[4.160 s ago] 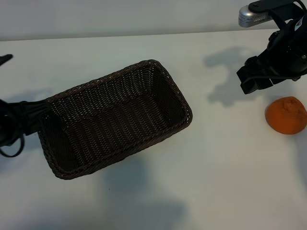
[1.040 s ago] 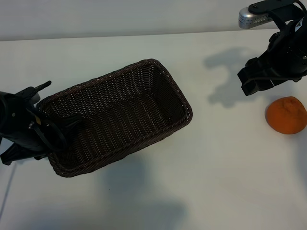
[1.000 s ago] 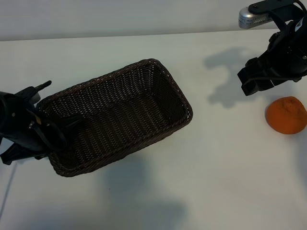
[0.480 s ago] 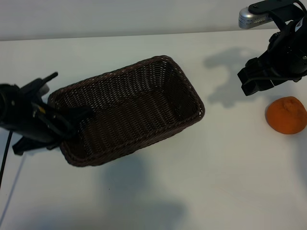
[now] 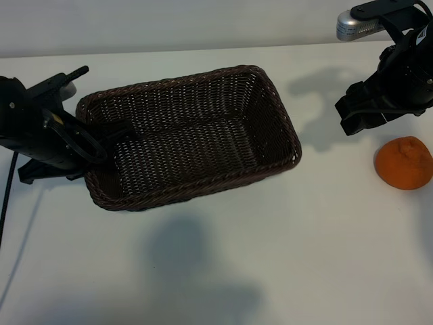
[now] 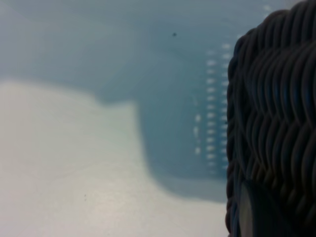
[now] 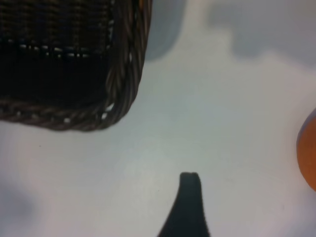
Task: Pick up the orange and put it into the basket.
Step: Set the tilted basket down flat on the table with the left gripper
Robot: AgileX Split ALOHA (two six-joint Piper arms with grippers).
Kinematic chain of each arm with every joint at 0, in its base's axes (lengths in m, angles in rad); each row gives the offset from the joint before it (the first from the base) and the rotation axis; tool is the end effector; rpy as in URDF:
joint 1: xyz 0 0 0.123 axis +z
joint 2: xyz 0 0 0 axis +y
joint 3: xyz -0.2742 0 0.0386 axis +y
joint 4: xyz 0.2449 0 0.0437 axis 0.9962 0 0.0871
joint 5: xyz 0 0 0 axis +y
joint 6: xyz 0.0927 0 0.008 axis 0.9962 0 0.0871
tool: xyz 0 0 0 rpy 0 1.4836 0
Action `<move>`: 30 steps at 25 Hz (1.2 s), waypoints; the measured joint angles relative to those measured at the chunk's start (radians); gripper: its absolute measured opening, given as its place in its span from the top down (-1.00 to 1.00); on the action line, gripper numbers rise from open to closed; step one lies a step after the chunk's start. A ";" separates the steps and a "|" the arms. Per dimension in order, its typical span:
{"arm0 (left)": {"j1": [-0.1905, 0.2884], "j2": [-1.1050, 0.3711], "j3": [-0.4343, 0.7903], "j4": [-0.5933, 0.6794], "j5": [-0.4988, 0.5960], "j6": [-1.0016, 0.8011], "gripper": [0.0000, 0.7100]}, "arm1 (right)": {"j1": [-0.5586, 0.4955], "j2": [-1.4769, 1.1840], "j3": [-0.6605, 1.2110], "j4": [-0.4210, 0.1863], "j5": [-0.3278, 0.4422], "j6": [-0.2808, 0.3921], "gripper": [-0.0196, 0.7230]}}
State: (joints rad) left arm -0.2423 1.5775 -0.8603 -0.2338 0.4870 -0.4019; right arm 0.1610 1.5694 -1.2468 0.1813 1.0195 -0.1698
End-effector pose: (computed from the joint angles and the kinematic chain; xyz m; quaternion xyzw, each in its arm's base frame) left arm 0.2841 -0.0806 0.1862 -0.1650 0.9576 -0.1432 0.1878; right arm 0.3071 0.0644 0.2738 -0.1277 0.9758 0.0829 0.1570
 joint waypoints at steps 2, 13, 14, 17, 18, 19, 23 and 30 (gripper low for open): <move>0.000 -0.021 0.000 0.000 0.000 0.005 0.58 | 0.000 0.000 0.000 0.000 0.000 0.000 -0.65; 0.103 -0.057 -0.038 -0.170 0.022 0.224 0.58 | 0.000 0.000 0.000 0.000 0.000 0.000 -0.65; 0.121 -0.057 -0.060 -0.199 0.037 0.272 0.58 | 0.000 0.000 0.000 0.000 0.000 0.000 -0.65; 0.156 -0.040 -0.145 -0.270 0.101 0.371 0.58 | 0.000 0.000 0.000 0.000 0.000 0.000 -0.65; 0.160 -0.026 -0.177 -0.280 0.118 0.389 0.58 | 0.000 0.000 0.000 0.000 0.000 0.000 -0.65; 0.161 -0.013 -0.201 -0.289 0.141 0.402 0.58 | 0.000 0.000 0.000 0.000 0.000 0.000 -0.65; 0.161 0.054 -0.284 -0.293 0.201 0.423 0.58 | 0.000 0.000 0.000 0.000 0.000 0.000 -0.65; 0.161 0.168 -0.375 -0.291 0.270 0.453 0.58 | 0.000 0.000 0.000 -0.001 0.000 0.000 -0.65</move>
State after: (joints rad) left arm -0.0812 1.7456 -1.2350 -0.5243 0.7574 0.0512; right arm 0.1610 1.5694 -1.2468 0.1804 1.0195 -0.1698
